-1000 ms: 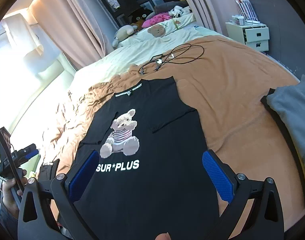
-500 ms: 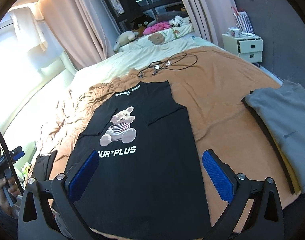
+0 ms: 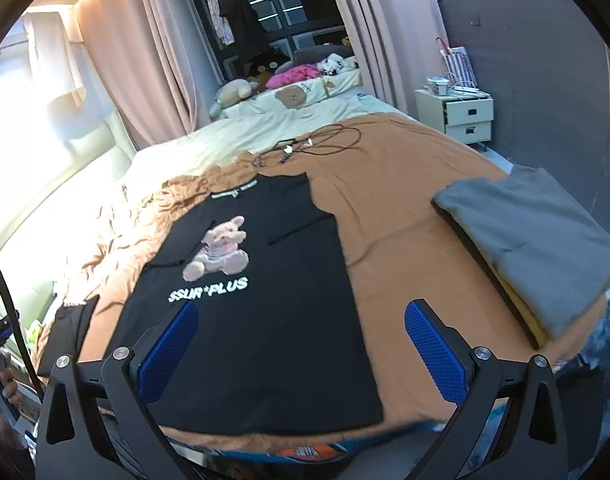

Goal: Fold small clothes

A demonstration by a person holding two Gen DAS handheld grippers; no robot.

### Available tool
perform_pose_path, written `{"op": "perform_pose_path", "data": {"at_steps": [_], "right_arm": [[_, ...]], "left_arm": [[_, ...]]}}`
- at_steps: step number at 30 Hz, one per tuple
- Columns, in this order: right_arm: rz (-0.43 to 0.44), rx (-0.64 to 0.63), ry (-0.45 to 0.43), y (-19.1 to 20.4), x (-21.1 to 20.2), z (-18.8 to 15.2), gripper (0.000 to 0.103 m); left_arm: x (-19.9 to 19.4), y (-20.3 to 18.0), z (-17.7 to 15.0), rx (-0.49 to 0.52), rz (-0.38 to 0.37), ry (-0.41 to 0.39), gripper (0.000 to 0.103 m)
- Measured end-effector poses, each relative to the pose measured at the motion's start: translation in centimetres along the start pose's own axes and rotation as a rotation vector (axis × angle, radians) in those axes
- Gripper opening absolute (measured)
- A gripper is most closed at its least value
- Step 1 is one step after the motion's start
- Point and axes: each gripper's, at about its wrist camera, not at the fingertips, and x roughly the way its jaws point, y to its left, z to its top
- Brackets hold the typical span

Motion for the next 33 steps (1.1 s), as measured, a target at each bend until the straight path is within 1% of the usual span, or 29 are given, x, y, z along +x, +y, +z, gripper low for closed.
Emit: {"op": "perform_pose_path", "data": {"at_steps": [3, 6, 9, 11, 15, 17, 20, 22, 24, 29, 33], "right_arm": [[-0.014, 0.006, -0.005, 0.1, -0.7, -0.6, 0.103], [-0.025, 0.035, 0.002, 0.0, -1.1, -1.4, 0.103], [-0.064, 0.073, -0.003, 0.2, -1.5, -2.1, 0.103], [-0.062, 0.084, -0.003, 0.4, -1.7, -2.3, 0.103], [-0.076, 0.068, -0.007, 1.6, -2.2, -2.8, 0.103], [-0.081, 0.044, -0.003, 1.9, -2.3, -3.0, 0.103], [-0.089, 0.022, -0.012, 2.2, -2.4, -3.5, 0.103], [-0.077, 0.016, -0.014, 2.3, -2.1, -3.8, 0.103], [-0.051, 0.019, -0.006, 2.0, -1.7, -4.4, 0.103], [-0.054, 0.022, -0.009, 0.8, -1.3, -5.8, 0.103], [-0.045, 0.030, -0.009, 0.2, -1.2, -6.6, 0.103]], "left_arm": [[-1.1, 0.5, -1.5, 0.006, 0.004, -0.016, 0.103], [-1.9, 0.6, -2.9, -0.001, -0.022, -0.018, 0.102], [-2.6, 0.6, -4.3, 0.002, -0.041, -0.015, 0.103], [-3.1, 0.7, -5.1, 0.001, -0.053, -0.022, 0.103], [-4.2, 1.4, -6.4, -0.021, -0.055, -0.051, 0.103], [-4.5, 1.7, -6.8, -0.033, -0.058, -0.049, 0.103], [-4.7, 2.4, -7.4, -0.052, -0.040, -0.045, 0.103], [-4.8, 2.6, -7.9, -0.054, -0.038, -0.045, 0.103], [-4.9, 2.8, -8.4, -0.040, -0.025, -0.038, 0.103], [-5.0, 2.9, -9.6, 0.001, 0.019, -0.031, 0.103], [-5.2, 3.4, -10.6, -0.006, -0.007, -0.028, 0.103]]}}
